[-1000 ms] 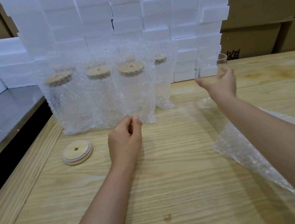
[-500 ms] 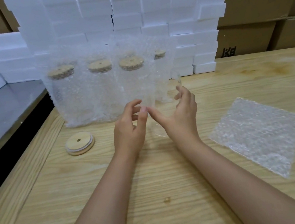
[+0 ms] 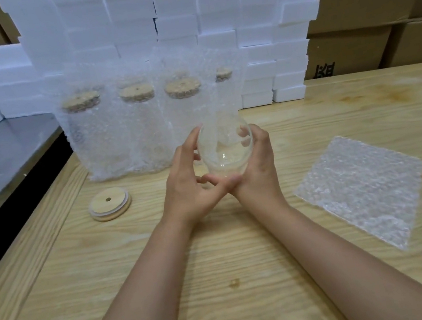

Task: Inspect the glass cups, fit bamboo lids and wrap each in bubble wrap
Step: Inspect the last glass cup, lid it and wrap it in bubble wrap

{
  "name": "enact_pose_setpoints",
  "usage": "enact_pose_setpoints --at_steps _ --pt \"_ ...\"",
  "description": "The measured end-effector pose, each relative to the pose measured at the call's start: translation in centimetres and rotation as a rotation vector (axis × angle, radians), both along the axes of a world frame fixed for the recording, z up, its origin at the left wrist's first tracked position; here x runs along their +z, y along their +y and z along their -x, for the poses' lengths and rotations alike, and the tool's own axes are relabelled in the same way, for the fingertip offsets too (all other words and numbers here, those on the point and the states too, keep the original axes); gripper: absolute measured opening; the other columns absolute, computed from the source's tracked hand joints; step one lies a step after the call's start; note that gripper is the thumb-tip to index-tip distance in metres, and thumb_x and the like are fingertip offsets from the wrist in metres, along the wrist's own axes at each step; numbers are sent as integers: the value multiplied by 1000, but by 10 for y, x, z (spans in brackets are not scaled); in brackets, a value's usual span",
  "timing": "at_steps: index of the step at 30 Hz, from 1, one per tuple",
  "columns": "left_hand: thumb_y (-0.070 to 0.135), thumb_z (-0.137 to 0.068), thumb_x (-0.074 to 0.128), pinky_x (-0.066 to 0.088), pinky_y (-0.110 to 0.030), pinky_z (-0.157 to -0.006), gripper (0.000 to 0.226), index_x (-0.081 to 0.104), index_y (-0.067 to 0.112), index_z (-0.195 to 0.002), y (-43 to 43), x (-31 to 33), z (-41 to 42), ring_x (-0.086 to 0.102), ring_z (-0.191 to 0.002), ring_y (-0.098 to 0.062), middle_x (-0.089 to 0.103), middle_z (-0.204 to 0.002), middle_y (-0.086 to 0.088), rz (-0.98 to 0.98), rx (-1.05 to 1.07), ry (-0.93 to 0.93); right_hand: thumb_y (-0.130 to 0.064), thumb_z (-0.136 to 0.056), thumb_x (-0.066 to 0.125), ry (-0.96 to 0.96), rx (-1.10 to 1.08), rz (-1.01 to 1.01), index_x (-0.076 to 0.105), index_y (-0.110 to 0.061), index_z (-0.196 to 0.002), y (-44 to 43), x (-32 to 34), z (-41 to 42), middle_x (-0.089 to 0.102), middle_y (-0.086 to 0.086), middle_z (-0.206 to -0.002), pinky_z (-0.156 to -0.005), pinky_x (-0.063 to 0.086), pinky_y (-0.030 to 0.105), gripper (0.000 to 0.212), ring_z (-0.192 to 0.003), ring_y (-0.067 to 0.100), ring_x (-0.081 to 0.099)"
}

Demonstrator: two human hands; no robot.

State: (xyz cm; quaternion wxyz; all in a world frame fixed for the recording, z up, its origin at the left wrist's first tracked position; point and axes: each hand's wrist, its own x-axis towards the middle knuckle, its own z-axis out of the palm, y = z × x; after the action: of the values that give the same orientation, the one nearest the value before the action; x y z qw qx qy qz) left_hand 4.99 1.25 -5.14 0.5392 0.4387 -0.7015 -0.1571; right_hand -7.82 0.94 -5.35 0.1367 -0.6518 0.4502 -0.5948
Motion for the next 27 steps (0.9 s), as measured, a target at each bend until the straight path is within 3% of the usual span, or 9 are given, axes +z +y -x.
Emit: enact_pose_setpoints --at_steps 5,8,10,13,16,18,21,23,27 --pt "66 -57 73 55 -21 -72 93 26 47 -135 1 1 2 50 -109 3 45 -122 18 -15 22 -36 -32 -57 90 91 54 28 28 -32 -123 -3 -3 11 38 -12 -118 -91 39 22 90 -110 19 47" --pt "66 -55 74 57 -32 -82 92 27 45 -132 1 -1 3 52 -114 -4 48 -125 20 -32 19 -36 -22 -61 88 140 84 16 27 -35 -122 -4 -2 17 37 -4 -123 -94 40 26 88 -113 21 46" --pt "66 -56 73 55 -34 -87 92 27 42 -132 0 -1 2 53 -116 -6 49 -127 18 -19 17 -60 -16 -66 82 180 108 36 26 -34 -126 -4 -3 20 36 0 -128 -100 41 36 84 -118 25 45" --pt "65 -56 74 51 -28 -92 91 28 41 -132 -1 -1 1 50 -117 2 43 -125 36 -31 11 -29 -13 -71 69 217 189 -9 20 -28 -138 0 -2 23 32 6 -141 -109 34 47 84 -132 25 36" --pt "61 -58 77 47 -12 -90 91 29 41 -133 -3 -2 -1 46 -119 12 41 -123 43 -42 -7 18 -27 -71 54 139 296 -19 17 -20 -146 6 4 23 27 5 -151 -116 25 49 83 -141 21 26" --pt "55 -60 80 47 -10 -89 89 29 42 -132 -5 -4 -2 47 -117 12 44 -123 41 -45 -13 11 -32 -76 53 63 331 -4 24 -13 -147 10 6 22 31 5 -151 -115 26 50 79 -142 20 28" --pt "48 -61 85 53 -30 -91 90 29 46 -131 -6 -5 -2 56 -112 -3 49 -129 24 -59 -2 -10 -41 -80 60 -7 259 -29 36 -12 -142 16 10 14 43 -1 -142 -109 36 46 73 -134 16 41" --pt "55 -58 81 53 -35 -88 89 27 48 -129 -5 -5 0 60 -107 -12 51 -130 14 -52 5 -38 -40 -77 67 -48 206 -41 40 -12 -138 19 11 8 47 -3 -135 -106 40 44 72 -128 14 46" --pt "52 -59 78 45 -18 -71 88 25 46 -128 -4 -4 1 59 -84 -13 55 -115 10 -41 15 -84 -33 -69 78 -71 184 -79 41 -13 -133 20 13 6 48 -4 -131 -106 41 38 76 -126 12 47"
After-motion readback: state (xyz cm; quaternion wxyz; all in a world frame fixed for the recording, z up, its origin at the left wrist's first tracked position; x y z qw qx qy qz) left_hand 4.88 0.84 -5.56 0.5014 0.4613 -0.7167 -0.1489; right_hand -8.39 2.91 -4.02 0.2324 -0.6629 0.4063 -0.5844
